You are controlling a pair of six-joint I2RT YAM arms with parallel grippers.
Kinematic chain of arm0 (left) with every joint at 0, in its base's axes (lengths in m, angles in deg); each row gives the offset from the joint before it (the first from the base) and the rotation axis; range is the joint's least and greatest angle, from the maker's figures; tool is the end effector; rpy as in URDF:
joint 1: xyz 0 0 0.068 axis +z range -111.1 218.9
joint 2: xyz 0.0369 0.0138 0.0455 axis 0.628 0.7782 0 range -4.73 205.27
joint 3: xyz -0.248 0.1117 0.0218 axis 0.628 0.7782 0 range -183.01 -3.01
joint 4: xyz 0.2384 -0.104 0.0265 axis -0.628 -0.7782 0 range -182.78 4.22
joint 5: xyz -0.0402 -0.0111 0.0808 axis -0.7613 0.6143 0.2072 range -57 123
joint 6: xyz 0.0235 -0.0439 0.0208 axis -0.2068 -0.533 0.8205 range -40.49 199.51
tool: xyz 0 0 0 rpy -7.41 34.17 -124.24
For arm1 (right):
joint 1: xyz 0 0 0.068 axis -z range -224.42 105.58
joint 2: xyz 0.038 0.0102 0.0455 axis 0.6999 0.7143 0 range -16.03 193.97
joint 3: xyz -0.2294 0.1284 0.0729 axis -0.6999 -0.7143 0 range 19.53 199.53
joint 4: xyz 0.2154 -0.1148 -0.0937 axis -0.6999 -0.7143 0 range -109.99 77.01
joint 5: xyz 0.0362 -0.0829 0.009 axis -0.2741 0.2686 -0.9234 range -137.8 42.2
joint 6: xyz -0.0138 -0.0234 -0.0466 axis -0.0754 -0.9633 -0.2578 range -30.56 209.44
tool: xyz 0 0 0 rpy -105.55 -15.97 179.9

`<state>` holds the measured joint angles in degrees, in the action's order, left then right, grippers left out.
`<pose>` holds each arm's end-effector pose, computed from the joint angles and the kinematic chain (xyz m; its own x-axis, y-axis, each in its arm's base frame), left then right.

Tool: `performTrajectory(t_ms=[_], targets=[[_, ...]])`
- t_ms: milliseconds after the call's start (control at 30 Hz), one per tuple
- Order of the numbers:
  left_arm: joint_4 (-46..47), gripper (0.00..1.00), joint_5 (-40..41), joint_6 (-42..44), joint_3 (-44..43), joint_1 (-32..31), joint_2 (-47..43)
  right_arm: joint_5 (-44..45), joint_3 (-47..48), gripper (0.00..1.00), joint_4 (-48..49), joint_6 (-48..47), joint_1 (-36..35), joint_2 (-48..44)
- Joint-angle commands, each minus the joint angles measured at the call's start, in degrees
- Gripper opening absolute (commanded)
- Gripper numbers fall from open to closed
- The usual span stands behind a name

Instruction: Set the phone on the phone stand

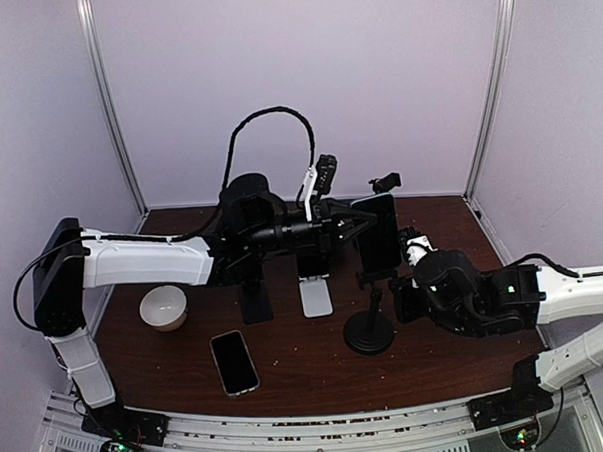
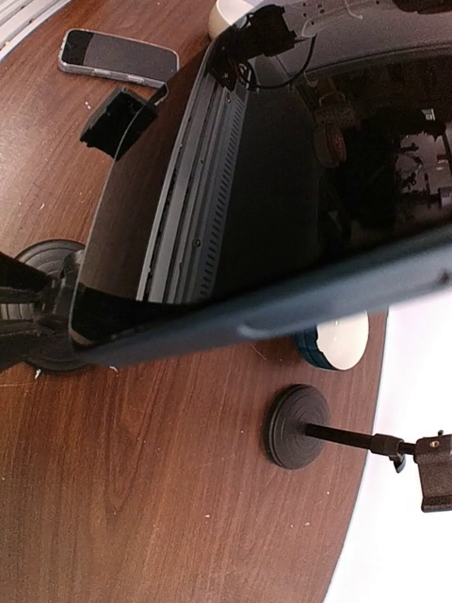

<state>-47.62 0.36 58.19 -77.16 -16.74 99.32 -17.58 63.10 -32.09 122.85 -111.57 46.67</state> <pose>0.2265 -0.3653 0.3145 -0.2866 -0.1231 -0.9501 0.9577 -0.0109 -0.2875 0.1068 0.2071 0.2596 -0.5546 -0.0905 -0.8272 -0.4042 0.8982 0.1727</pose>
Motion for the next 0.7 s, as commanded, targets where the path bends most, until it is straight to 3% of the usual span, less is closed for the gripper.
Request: performTrajectory(t_ms=[0, 333, 500, 667], targets=[[-3.7, 0.0, 2.5, 3.6, 2.7, -1.1, -2.1, 1.6, 1.8, 0.0, -0.5, 0.3, -0.2, 0.6], [-8.0, 0.0, 1.1, -2.5, 4.0, -1.1, -1.1, 2.0, 0.9, 0.0, 0.7, 1.4, -0.2, -0.3], [-23.6, 0.0, 1.8, 2.5, 0.2, -1.2, -2.0, 1.9, 1.6, 0.0, 0.0, 1.1, 0.0, 0.3], [-24.0, 0.0, 0.9, 2.7, 1.8, -1.2, -2.6, 2.3, 1.3, 0.0, -0.1, 0.9, 0.8, -1.3]])
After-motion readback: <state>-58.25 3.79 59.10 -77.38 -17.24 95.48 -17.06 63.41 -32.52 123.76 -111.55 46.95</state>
